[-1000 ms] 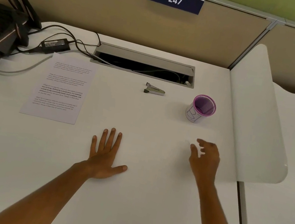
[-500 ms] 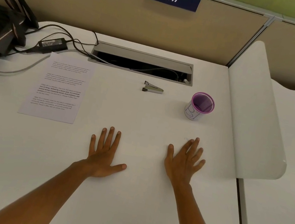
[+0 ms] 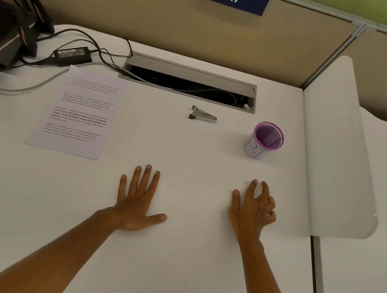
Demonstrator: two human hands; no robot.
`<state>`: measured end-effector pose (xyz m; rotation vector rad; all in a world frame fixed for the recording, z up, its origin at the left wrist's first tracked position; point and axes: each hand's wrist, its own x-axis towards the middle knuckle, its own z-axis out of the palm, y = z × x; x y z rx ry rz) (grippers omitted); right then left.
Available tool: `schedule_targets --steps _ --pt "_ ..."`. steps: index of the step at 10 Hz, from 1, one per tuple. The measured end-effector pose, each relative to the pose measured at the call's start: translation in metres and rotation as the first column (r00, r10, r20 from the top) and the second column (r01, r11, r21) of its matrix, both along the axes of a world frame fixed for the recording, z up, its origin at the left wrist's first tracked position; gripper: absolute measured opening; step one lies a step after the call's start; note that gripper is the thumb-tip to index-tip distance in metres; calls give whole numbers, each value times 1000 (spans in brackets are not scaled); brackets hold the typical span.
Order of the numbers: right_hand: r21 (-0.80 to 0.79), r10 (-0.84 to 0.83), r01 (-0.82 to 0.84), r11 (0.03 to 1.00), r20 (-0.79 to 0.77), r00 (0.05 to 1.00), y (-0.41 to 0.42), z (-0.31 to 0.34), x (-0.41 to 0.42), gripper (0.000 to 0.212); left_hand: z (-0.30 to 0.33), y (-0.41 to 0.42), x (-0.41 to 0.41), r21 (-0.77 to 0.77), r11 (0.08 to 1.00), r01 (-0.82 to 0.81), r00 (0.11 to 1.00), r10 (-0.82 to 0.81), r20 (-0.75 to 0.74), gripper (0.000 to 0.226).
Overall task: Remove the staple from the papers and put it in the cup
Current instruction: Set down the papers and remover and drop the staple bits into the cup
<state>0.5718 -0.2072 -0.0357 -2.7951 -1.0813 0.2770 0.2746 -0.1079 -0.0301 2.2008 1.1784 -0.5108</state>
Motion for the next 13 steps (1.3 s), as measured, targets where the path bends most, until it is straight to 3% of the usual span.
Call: schedule_targets --steps 2,5,6,10,13 --pt "-20 50 -49 999 14 999 6 -1 -5 60 4 0 2 -5 1000 -1 1000 1 -10 121" --pt "383 -99 112 917 -54 994 11 -6 9 34 -2 0 0 3 1000 -1 1000 1 -11 122" --pt "437 -129 153 886 -84 988 21 -6 12 26 -2 0 1 5 1000 -4 1000 4 -12 122" --pt "481 -96 98 871 -28 995 31 -4 17 7 -1 0 0 -3 1000 -3 1000 3 -4 122" --pt "395 -52 21 918 67 996 37 4 9 12 -2 0 0 4 1000 -1 1000 1 -6 123"
